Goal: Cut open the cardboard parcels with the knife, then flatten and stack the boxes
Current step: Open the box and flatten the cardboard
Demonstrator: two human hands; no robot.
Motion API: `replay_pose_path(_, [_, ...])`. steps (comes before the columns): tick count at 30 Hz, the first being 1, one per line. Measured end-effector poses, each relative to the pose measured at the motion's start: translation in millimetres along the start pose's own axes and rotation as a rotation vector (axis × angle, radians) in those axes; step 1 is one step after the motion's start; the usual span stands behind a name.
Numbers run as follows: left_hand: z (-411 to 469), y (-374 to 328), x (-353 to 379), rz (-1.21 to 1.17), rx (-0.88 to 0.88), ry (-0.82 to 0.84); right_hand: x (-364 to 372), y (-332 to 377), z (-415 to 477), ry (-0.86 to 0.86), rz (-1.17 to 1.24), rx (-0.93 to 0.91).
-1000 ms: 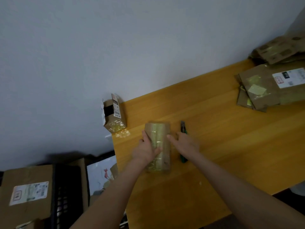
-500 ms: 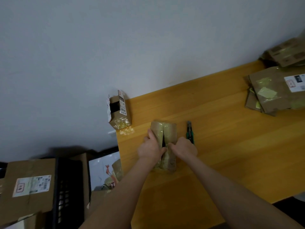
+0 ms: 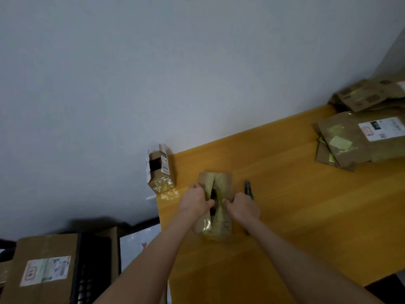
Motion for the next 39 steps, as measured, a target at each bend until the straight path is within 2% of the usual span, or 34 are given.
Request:
replay_pose_path(7, [-7.5, -4.1, -50.3, -0.089, 0.126, -0.048, -43.2, 20.4, -5.5, -0.078, 0.04, -0.128])
replay_pose_path(17, [-20.8, -9.6, -87.1, -0.211, 0.278, -0.064, -75.4, 30.0, -18.7, -0.088, 0.081, -0.236])
replay_pose_path(20, [-24.6, -12.0, -90.8, -0.128, 0.24, -0.116, -75.1, 35.1, -25.5, -0.156, 0.007, -0.256])
replay_pose_path(24, [-26.5, -20.5, -99.9, 0.037, 0.053, -0.268, -74.2, 52.4, -41.1, -0.274, -0.162, -0.324])
replay_pose_path(26, [-27.0, -21.3, -105.4, 0.077, 0.002, -0.326, -69.7, 53.6, -42.7, -0.283, -0.174, -0.335])
replay_pose_path(30, [-25.1, -21.6, -105.9, 0.131, 0.058, -0.369, -67.9, 40.3, -36.0, -0.237, -0.05, -0.31])
replay_pose_path(39, [-17.4, -12.7, -107.9, 0.09, 0.179, -0.34, -70.6, 28.3, -33.5, -0.166, 0.035, -0.333])
Point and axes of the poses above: each hand's wrist, its own z-axis towards the middle knuckle, its own x-axis out of the palm, y = z × x, the point moved 6 cm from there along z, towards the middle knuckle, and after that the axes turned 14 degrees about z, right-handed, at the moved point
